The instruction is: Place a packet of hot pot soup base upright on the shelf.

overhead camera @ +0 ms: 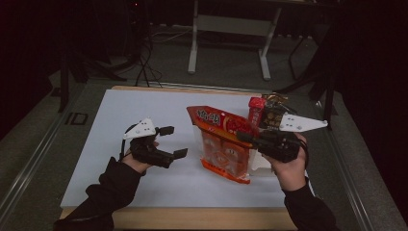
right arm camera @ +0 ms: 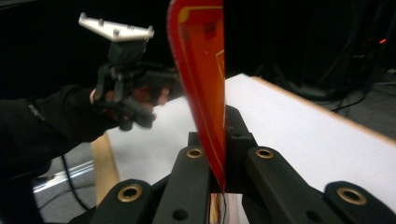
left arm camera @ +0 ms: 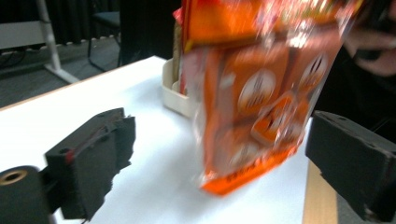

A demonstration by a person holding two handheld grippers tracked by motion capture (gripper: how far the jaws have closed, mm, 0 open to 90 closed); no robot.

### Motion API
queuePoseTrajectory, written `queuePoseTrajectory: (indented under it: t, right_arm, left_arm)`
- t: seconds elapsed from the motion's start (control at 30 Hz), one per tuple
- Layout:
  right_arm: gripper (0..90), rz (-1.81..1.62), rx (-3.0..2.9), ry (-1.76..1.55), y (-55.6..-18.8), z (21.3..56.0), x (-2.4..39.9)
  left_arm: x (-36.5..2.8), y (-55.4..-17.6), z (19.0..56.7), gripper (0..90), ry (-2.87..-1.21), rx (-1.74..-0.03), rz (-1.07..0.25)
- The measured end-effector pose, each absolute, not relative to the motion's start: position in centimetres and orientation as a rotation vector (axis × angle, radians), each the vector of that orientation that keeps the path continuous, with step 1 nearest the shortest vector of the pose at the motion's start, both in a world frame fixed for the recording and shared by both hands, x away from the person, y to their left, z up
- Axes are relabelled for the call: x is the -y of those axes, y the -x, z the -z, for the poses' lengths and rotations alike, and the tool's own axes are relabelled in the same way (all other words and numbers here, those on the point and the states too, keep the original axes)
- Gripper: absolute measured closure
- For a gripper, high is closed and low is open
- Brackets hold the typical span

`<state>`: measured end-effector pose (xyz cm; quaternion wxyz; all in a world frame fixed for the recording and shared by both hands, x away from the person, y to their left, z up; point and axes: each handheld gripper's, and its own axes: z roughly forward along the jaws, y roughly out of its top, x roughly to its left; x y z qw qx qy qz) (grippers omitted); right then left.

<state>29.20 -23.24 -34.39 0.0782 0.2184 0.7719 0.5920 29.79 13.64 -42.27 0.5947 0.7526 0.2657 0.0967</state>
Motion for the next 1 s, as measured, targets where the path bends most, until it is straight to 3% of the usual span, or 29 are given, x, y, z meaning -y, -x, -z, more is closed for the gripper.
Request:
queuePoseTrajectory:
  t: [0.3, 0.73, 1.0]
  right_arm:
    - [90.0, -1.8, -2.228, -0.662, -29.7, 31.7, 25.2]
    - [90.0, -1.768, -2.072, -0.765, -30.2, 28.5, 31.3]
    - [90.0, -1.713, -2.056, -0.855, -30.8, 29.2, 34.2]
  left_arm:
    - [-14.2, -28.4, 45.0, 2.7, -1.75, -0.65, -0.257]
    - [-15.5, -25.4, 47.9, 2.7, -1.805, -0.67, -0.205]
    - [-15.9, -24.1, 48.9, 2.6, -1.804, -0.691, -0.174]
